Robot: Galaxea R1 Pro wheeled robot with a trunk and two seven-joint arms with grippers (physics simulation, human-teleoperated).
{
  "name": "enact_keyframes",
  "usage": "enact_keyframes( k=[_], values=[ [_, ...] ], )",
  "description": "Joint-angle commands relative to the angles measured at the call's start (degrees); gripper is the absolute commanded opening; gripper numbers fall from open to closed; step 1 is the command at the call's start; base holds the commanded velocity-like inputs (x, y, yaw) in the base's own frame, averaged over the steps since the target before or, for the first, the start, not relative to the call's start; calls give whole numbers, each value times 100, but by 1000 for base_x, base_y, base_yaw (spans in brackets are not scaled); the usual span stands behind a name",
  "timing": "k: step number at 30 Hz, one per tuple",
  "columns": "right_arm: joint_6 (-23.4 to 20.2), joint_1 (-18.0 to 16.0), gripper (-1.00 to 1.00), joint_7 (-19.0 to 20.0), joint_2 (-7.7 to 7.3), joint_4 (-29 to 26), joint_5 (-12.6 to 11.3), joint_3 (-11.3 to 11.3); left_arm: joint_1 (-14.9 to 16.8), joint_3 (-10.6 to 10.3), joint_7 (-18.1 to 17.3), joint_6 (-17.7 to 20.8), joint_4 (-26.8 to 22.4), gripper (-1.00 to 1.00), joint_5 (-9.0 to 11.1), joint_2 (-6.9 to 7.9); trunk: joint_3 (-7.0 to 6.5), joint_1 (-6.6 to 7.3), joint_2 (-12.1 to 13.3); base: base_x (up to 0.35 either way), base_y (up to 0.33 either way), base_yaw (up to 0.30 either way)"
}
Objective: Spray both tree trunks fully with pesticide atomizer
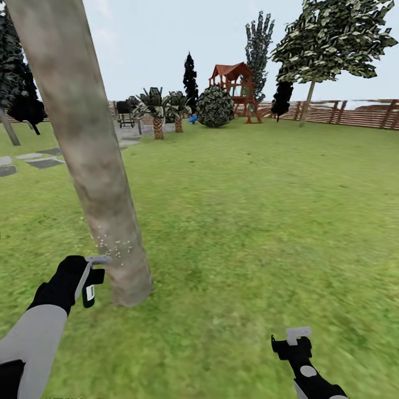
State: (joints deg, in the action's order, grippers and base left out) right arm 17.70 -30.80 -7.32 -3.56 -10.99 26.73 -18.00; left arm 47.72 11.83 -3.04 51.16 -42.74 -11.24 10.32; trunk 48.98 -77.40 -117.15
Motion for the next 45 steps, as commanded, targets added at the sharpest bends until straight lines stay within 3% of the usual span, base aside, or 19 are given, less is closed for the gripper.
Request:
enact_keyframes(
  k=[1,16,22,27,38,45],
  values=[
    [23,-5,100,-19,-2,10,60,-37,6,12,-30,24,-6,-100,-45,-4,5,0,-2,19,-266,50],
    [23,-5,100,-15,2,10,60,-37,1,12,-30,25,-6,-100,-54,16,5,0,-2,12,-273,29],
    [22,-5,100,-15,4,12,60,-33,1,14,333,25,7,-100,-231,14,5,0,-2,107,-273,257],
    [20,-5,100,-15,4,13,60,-37,16,31,340,36,6,-100,-229,-25,5,0,-2,209,-214,256],
    [20,-5,100,-15,4,16,60,-35,36,38,335,48,2,-100,-212,-48,5,0,-2,319,-27,20],
    [20,4,100,-15,12,18,61,-29,9,50,339,51,2,-100,-212,-40,5,0,-2,32,0,197]
  ],
)
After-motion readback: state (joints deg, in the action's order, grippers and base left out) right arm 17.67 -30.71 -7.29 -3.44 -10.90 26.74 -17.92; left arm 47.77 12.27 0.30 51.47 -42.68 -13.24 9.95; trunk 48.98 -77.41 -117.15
